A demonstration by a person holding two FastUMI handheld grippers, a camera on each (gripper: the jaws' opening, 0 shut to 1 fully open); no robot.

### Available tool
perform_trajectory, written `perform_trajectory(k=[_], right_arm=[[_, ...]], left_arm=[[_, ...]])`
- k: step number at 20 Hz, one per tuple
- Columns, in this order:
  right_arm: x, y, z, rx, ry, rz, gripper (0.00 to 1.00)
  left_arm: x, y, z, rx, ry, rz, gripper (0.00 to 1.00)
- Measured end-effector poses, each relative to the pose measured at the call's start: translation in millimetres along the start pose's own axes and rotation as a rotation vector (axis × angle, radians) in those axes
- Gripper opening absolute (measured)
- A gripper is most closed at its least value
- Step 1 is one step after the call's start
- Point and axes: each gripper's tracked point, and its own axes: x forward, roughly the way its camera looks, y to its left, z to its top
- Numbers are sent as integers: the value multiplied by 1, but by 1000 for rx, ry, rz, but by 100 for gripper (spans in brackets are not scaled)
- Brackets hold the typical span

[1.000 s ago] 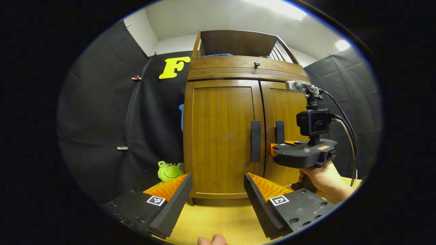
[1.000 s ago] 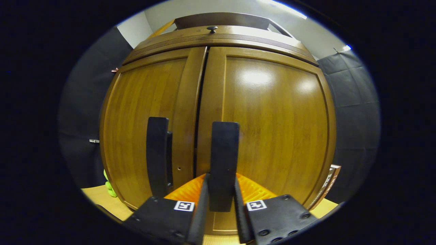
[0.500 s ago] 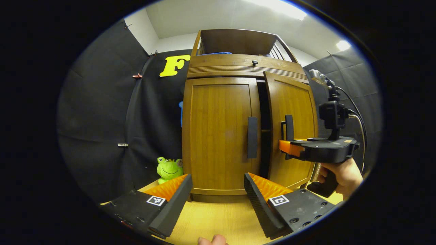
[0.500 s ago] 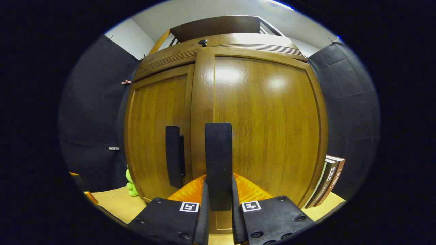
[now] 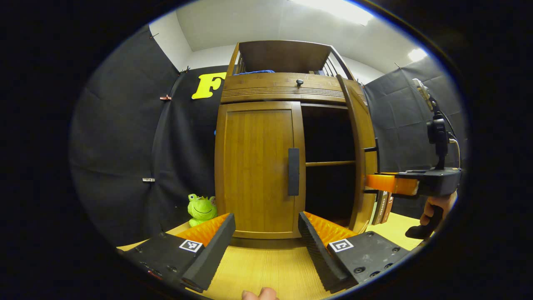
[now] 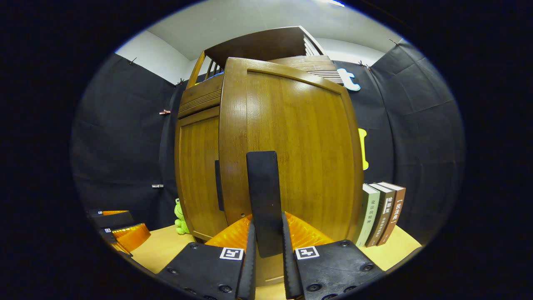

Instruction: Open the right door of the double-door shoe cabinet with the right hand, and open the left door with the left hand.

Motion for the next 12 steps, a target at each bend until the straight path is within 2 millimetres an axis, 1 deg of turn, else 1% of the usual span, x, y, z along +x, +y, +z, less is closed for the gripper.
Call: perform_trajectory(k=[1,2,3,4,5,7,8,9,12], right_arm=[[-10,-7,2,3,-4,-5,26],[-18,-14,4,6,-8,-12,26],[-27,-22,6,6,-12,-20,30],[-34,-30,8,6,-19,-29,30],[-39,-36,9,6,-24,-38,32],[-51,-49,12,5,-27,-54,22],[-55,-55,14,0,-31,-64,22],[-60,-63,15,-11,-33,-76,27],[-74,-85,19,-42,-37,-131,26]], left_arm=[[-2,-4,0,-3,-1,-2,93],[-3,-9,1,-5,-3,-5,94],[-5,-15,2,-6,-7,-8,94],[-6,-19,4,-5,-11,-9,93],[-8,-22,4,-5,-15,-10,94],[-7,-32,5,-7,-14,-18,94],[-6,-36,5,-7,-11,-20,94],[-5,-40,4,-4,-10,-23,96],[1,-52,4,0,-2,-41,94]])
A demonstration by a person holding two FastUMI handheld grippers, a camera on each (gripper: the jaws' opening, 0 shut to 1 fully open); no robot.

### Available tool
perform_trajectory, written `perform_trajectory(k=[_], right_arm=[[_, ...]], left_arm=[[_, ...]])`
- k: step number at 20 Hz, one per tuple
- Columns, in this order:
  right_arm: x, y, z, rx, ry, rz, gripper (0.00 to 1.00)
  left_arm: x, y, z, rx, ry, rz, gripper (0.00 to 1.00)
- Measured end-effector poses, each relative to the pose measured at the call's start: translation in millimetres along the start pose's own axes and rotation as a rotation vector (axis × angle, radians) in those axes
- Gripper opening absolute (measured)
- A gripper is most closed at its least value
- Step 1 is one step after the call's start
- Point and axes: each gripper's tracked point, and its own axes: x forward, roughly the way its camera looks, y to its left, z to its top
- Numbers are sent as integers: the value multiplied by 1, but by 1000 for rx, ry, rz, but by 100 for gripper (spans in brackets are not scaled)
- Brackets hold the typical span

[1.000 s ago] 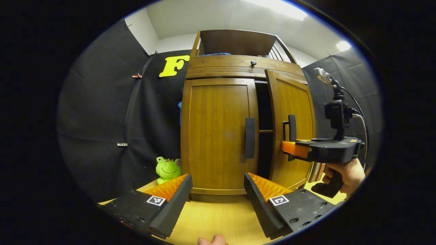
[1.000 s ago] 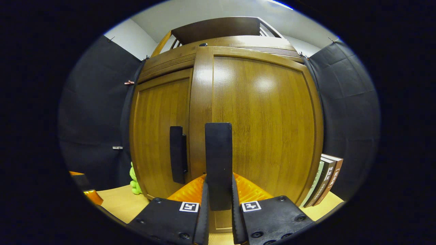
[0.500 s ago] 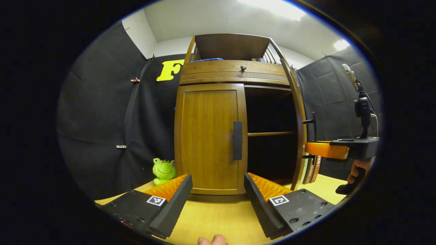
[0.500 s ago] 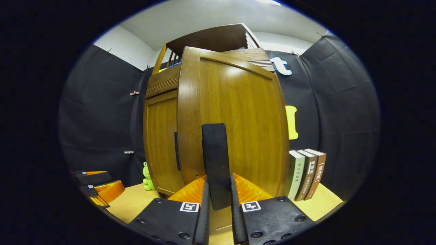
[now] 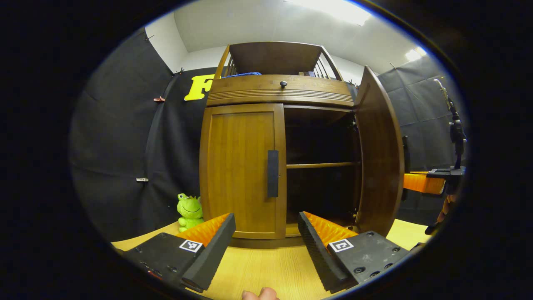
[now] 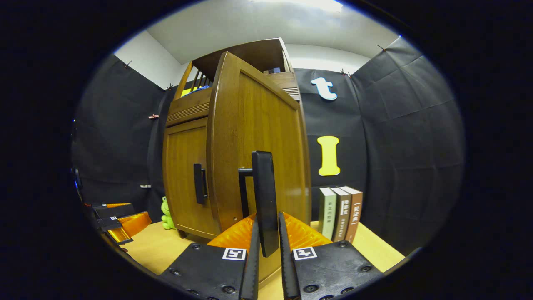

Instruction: Open the right door of the double-door shoe cabinet with the right hand, and open the left door with the left hand.

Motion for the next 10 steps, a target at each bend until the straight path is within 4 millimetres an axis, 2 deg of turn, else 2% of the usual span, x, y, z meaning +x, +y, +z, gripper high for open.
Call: perform_trajectory(k=[1,2,3,5,10], right_arm=[[-3,-10,0,-14,0,-26,22],[-4,-20,1,-32,-4,-53,26],[-8,-31,2,-44,-4,-77,27],[-13,-47,6,-57,-12,-111,22],[-30,-80,16,-74,-32,-176,21]], left_arm=[[2,-5,0,-1,0,-8,94],[5,-10,2,-4,-1,-13,94],[7,-14,2,-6,-4,-19,94],[13,-20,6,-6,-8,-33,95],[31,-34,7,5,-17,-52,93]])
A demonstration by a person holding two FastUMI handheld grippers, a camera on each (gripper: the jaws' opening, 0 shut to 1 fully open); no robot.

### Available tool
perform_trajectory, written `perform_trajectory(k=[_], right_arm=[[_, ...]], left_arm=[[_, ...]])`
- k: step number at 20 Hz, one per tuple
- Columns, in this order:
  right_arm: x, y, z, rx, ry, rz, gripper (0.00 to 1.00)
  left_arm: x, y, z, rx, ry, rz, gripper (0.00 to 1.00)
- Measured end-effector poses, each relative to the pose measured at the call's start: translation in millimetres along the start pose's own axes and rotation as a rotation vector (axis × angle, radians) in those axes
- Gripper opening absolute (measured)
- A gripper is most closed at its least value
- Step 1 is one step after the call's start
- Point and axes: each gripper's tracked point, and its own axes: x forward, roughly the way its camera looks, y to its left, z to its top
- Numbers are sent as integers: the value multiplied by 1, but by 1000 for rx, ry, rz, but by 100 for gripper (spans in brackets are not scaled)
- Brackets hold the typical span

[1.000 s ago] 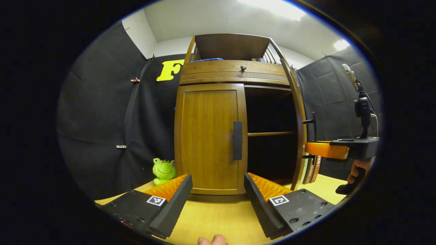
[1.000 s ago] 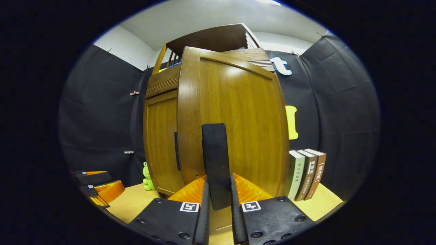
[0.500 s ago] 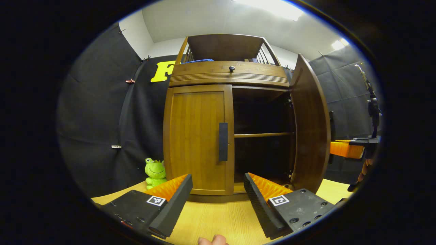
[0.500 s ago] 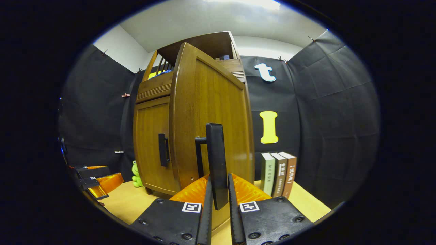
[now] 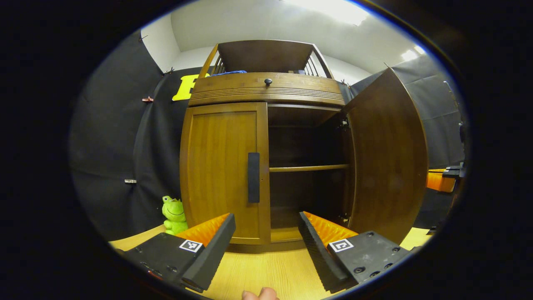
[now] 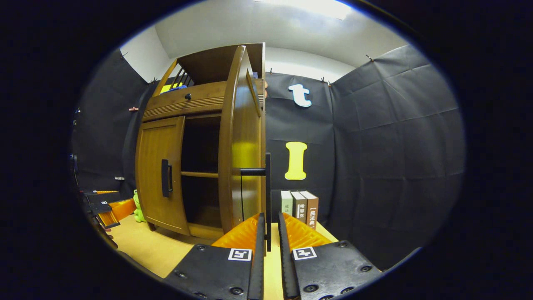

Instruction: Open the right door of the double-door shoe cabinet with the right hand, and open the left door with the left hand.

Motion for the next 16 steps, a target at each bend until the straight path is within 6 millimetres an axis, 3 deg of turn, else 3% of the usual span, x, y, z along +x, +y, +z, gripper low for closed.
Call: perform_trajectory(k=[5,7,13,16], right_arm=[[-9,-43,8,-31,-33,-121,23],[-10,-49,6,-20,-27,-124,24],[-41,-58,8,-63,-39,-163,86],[-61,-58,10,-18,-51,-169,97]], left_arm=[[19,-10,3,9,3,-20,94],[27,-14,2,26,3,-33,94],[44,-15,5,30,11,-27,94],[52,-11,2,30,17,-21,94]])
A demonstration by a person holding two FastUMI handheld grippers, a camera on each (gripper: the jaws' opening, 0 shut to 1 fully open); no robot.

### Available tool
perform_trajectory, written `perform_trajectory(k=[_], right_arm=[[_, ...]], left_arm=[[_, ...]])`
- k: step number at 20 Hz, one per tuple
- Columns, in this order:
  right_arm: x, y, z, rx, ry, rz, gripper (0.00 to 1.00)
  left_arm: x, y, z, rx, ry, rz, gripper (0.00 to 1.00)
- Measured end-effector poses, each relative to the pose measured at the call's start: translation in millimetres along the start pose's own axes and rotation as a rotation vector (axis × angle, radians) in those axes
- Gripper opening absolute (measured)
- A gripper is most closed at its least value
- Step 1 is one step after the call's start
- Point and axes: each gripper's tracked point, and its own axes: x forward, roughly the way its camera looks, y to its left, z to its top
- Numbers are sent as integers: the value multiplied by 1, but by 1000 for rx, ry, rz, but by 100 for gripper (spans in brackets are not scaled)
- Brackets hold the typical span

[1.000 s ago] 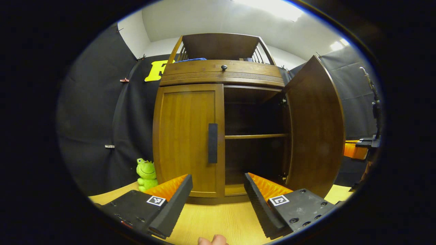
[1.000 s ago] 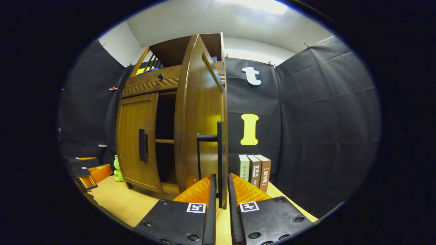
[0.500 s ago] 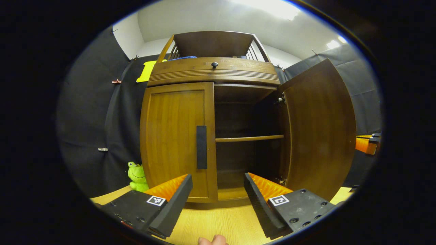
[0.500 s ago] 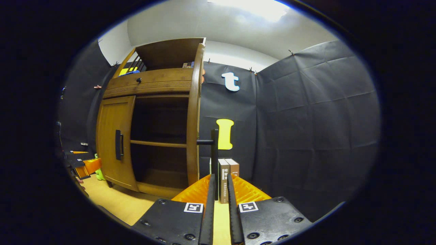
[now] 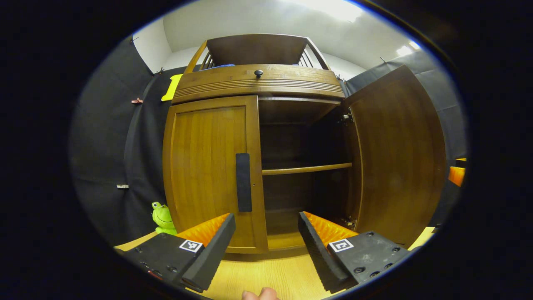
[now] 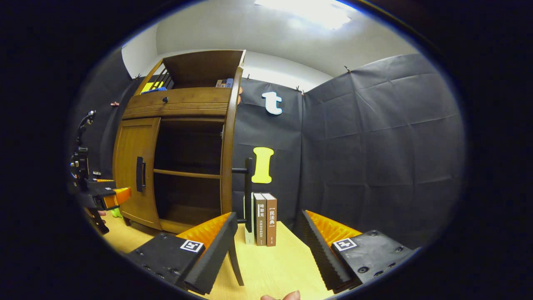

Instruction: Open the right door of the double-door shoe cabinet with the right hand, and open the left door with the left hand.

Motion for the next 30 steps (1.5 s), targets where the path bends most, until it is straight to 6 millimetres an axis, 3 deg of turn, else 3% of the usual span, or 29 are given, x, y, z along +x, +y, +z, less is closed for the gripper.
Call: perform_trajectory(k=[4,9,14,18,22,30], right_arm=[[-23,8,4,86,-8,29,94],[-29,32,12,124,-17,103,98],[-37,79,8,125,-4,212,98],[-40,123,-8,134,37,318,98],[-38,148,-22,118,58,372,98],[-27,152,-31,141,79,390,98]], left_arm=[[10,7,2,-7,1,10,94],[29,25,5,0,18,39,93],[51,43,9,-9,27,68,93],[67,53,5,-12,31,80,93],[87,66,3,11,31,113,93],[137,64,0,-36,48,89,93]])
